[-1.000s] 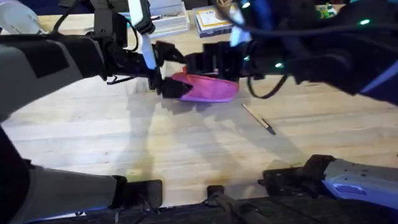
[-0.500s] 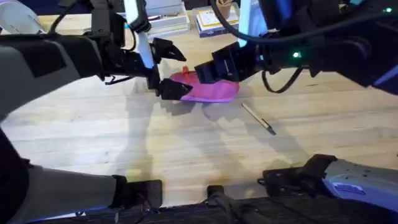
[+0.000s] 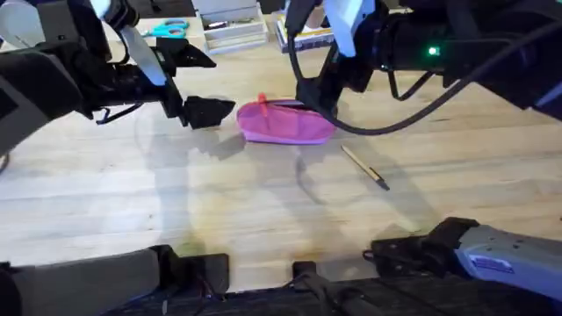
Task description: Unzip the bag, pick up the pens from the table one at a time and place them inside, then zip the bag closed.
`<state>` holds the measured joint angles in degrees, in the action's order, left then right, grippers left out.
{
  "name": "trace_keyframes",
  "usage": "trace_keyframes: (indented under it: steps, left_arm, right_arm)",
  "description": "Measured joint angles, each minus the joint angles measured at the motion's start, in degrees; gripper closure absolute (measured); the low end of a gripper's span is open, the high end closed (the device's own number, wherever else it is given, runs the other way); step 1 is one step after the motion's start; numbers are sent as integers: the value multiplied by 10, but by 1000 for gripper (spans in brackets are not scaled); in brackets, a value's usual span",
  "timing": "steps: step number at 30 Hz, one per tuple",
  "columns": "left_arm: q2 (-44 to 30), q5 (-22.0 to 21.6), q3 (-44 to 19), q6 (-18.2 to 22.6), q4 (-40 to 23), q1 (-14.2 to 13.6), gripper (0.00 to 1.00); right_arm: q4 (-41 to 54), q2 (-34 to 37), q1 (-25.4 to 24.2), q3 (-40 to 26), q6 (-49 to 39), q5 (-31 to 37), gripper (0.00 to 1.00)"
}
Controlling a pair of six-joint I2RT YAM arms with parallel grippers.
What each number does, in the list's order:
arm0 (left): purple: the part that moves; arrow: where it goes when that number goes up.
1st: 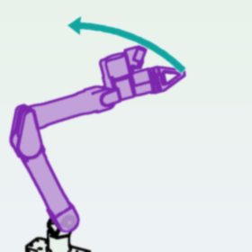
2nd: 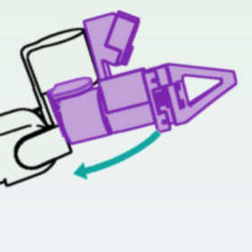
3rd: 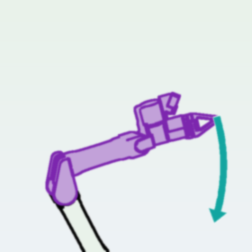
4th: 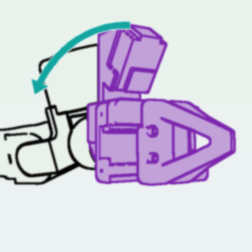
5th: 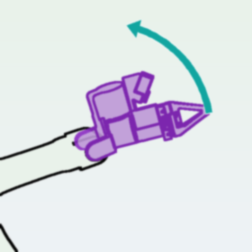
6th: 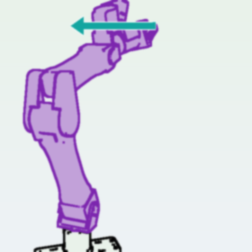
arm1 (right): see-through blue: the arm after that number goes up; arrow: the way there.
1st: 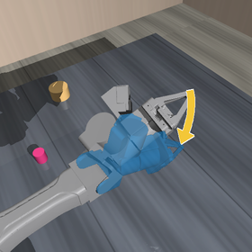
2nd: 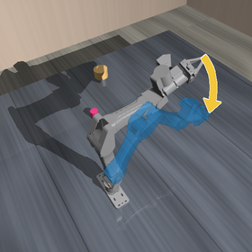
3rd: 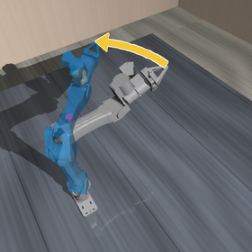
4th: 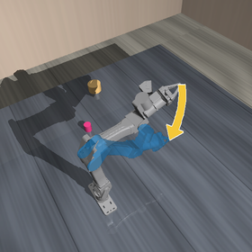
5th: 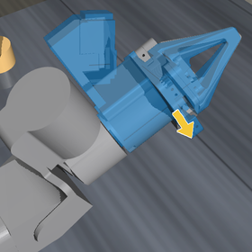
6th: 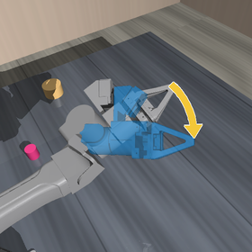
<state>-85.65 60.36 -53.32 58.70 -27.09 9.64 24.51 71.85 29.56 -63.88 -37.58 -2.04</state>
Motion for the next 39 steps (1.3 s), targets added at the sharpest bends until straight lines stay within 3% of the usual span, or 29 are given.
trace_keyframes:
  steps: [3,4,6,10,11,19,26,39]
  left_arm:
    - [0,0,0,0,0,0,7]
    - [0,0,0,0,0,0,7]
    - [0,0,0,0,0,0,7]
    - [0,0,0,0,-1,0,7]
    - [0,0,0,0,-1,0,7]
    - [0,0,0,0,-1,0,7]
    - [0,0,0,0,-1,0,6]
    - [0,0,0,0,-1,0,7]
  right_arm:
    - [1,0,0,0,2,-1,20]
    - [2,0,0,0,6,-2,91]
    - [13,0,0,0,14,-4,307]
    - [36,0,0,0,18,-4,878]
    - [39,0,0,0,22,-4,941]
    - [68,11,0,-1,25,-52,969]
    - [71,79,2,-2,27,-83,969]
    - [68,137,3,-2,26,-98,970]
